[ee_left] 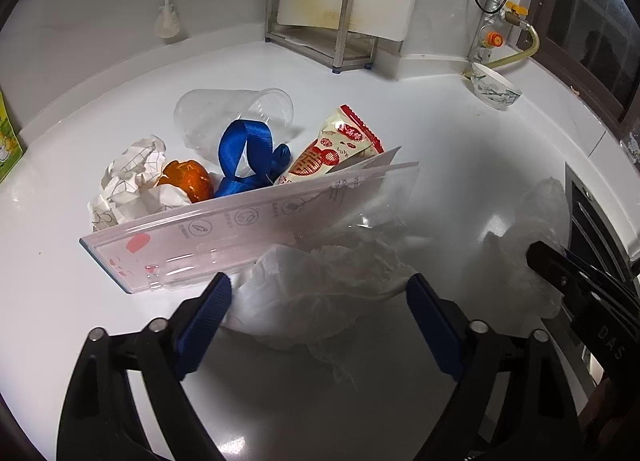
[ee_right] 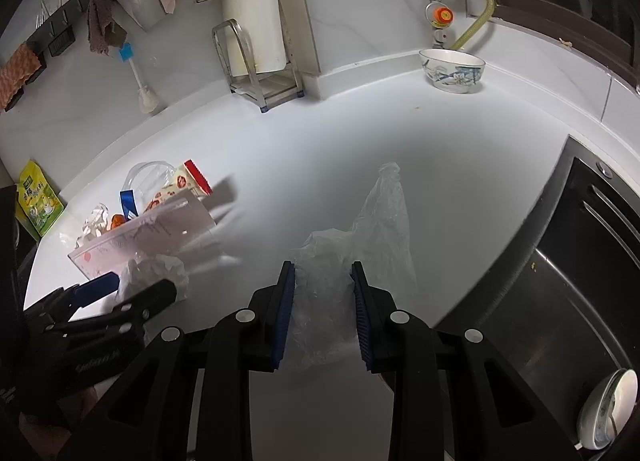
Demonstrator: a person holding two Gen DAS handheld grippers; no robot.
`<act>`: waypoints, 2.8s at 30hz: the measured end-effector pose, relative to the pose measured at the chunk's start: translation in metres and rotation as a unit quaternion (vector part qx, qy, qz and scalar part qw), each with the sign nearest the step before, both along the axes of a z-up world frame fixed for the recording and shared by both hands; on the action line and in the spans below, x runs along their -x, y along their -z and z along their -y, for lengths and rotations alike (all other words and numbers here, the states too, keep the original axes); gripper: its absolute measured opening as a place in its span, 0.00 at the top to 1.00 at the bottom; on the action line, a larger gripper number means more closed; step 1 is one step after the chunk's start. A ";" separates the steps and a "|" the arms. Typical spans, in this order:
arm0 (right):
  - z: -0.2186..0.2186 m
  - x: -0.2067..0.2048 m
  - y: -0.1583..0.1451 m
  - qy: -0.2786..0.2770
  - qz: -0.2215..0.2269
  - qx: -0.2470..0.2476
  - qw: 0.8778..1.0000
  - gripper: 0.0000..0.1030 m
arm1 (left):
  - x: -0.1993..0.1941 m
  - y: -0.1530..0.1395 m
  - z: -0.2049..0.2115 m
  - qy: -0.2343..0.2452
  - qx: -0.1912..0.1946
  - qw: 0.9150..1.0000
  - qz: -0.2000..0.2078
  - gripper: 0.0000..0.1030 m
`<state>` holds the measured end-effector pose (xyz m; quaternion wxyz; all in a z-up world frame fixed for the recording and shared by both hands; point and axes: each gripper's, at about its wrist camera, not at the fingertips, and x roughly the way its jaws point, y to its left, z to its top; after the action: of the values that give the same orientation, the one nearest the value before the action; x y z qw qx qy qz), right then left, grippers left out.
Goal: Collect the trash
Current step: 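Grasp the white tissue with the left tool while the right tool grasps the clear plastic bag, then carry tissue and bag over the bin and open both tools to drop them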
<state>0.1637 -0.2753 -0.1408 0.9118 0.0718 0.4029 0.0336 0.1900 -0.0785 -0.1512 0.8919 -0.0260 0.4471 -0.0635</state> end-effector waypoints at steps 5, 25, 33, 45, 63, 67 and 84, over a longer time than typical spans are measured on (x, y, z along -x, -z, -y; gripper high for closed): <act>0.001 0.009 0.003 0.002 -0.003 -0.002 1.000 0.73 | -0.001 0.003 0.002 0.004 0.002 1.000 -0.003 0.56; -0.016 0.063 -0.010 -0.011 -0.011 -0.017 1.000 0.73 | 0.055 -0.026 -0.006 0.051 -0.008 0.999 0.010 0.79; -0.030 0.118 -0.009 -0.033 -0.027 -0.020 0.999 0.73 | 0.107 -0.035 -0.013 0.065 -0.020 0.998 0.009 0.79; -0.045 0.202 0.003 -0.076 -0.062 -0.029 0.995 0.73 | 0.190 -0.026 -0.007 0.074 -0.025 0.997 -0.026 0.79; -0.030 0.240 0.050 -0.075 -0.128 -0.058 0.987 0.73 | 0.226 0.017 0.011 0.080 -0.035 0.992 -0.091 0.79; -0.027 0.238 0.059 -0.076 -0.142 -0.072 0.984 0.73 | 0.226 0.020 0.016 0.084 -0.036 0.991 -0.093 0.78; -0.028 0.234 0.066 -0.086 -0.138 -0.061 0.985 0.44 | 0.227 0.021 0.004 0.051 -0.048 0.993 -0.093 0.33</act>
<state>-0.0707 -0.2471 -0.2064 0.8348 0.0968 0.5270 0.1263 -0.0370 -0.0826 -0.1721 0.8422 0.0342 0.5314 -0.0848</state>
